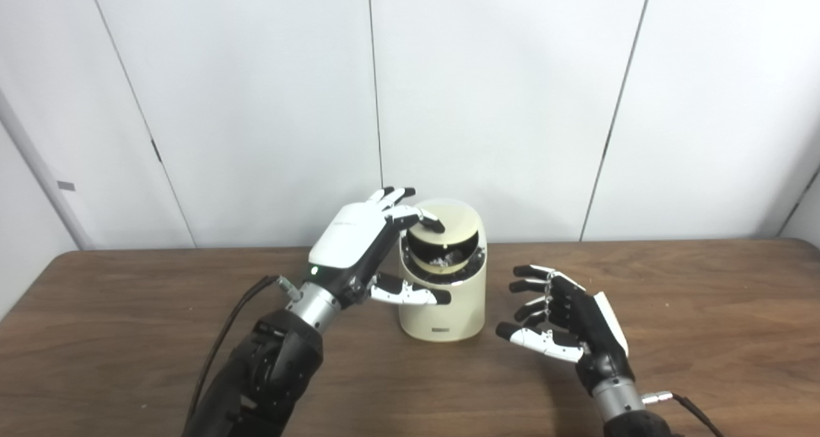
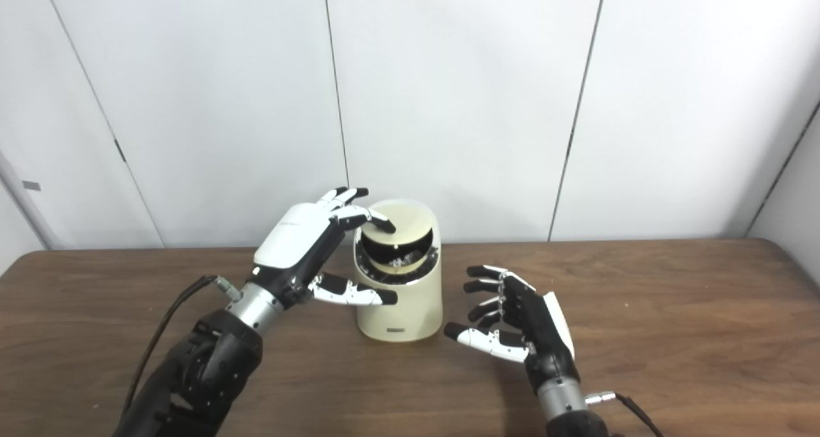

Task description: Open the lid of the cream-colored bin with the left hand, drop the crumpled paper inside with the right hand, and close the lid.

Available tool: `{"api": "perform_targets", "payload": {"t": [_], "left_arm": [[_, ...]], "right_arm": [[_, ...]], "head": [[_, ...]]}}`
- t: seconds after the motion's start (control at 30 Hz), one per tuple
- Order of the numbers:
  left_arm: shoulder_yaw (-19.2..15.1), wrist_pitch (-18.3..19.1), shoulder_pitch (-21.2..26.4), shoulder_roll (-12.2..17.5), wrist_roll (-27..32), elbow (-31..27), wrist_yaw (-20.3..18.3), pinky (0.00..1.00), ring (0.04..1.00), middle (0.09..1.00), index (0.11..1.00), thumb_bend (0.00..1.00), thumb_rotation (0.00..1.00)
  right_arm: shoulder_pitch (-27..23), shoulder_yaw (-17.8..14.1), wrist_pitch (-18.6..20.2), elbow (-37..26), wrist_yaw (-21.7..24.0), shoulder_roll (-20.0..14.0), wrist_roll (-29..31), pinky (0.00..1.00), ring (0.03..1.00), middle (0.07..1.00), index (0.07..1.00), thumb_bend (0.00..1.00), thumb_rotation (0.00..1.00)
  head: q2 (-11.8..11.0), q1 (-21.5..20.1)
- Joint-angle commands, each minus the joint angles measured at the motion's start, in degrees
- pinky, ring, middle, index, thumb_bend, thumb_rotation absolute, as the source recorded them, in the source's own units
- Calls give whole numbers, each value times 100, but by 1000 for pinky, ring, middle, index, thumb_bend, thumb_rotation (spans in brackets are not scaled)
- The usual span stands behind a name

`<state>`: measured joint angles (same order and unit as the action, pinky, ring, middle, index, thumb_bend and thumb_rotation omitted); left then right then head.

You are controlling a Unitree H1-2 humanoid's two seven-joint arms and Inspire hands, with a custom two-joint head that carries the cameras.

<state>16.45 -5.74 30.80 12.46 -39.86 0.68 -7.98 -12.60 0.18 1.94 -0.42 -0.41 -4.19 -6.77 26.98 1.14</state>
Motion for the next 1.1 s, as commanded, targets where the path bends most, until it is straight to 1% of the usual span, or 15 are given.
{"api": "perform_targets", "payload": {"t": [0.0, 0.2, 0.33, 0.53, 0.63, 0.7, 0.77, 0.9, 1.07], "left_arm": [[-15, -114, 144, 62, 26, -217, 48, 972, 934, 748, 723, 888, 352], [11, -177, 95, 76, 21, -204, 67, 954, 930, 741, 717, 885, 360], [43, -237, 77, 86, -3, -176, 83, 951, 928, 737, 719, 890, 374], [112, -192, 70, 105, -167, -180, 59, 988, 937, 743, 732, 898, 388], [143, -174, 77, 112, -242, -165, 50, 999, 940, 749, 735, 901, 389], [217, -135, 99, 152, -485, -155, 39, 1000, 948, 763, 747, 899, 401], [312, -68, 127, 206, -777, -156, 1, 1000, 956, 784, 769, 898, 402], [496, 121, 185, 286, -1297, -136, -168, 1000, 952, 809, 795, 908, 416], [617, 368, 227, 310, -1642, -146, -530, 1000, 977, 844, 824, 908, 431]], "right_arm": [[-224, 4, -89, -247, -18, 30, 29, 392, 486, 655, 691, 761, 200], [-232, 19, -142, -229, -10, 9, -1, 389, 484, 656, 692, 758, 214], [-224, 34, -93, -266, -16, 16, -33, 375, 480, 656, 694, 750, 211], [-216, 32, -53, -312, -16, 47, 6, 398, 487, 657, 693, 749, 198], [-214, 36, -27, -335, -15, 44, -6, 387, 479, 658, 694, 748, 202], [-211, 34, -16, -344, -19, 47, -8, 375, 473, 658, 694, 748, 203], [-205, 35, 8, -364, -22, 48, -16, 385, 481, 659, 695, 747, 206], [-192, 33, 53, -404, -24, 54, -14, 384, 488, 664, 699, 744, 210], [-183, 22, 80, -434, -13, 57, 27, 358, 461, 660, 697, 743, 211]], "head": [[1, 2], [-5, -2], [4, -9], [14, -20], [24, -23], [24, -23], [33, -25], [47, -36], [60, -44]]}}
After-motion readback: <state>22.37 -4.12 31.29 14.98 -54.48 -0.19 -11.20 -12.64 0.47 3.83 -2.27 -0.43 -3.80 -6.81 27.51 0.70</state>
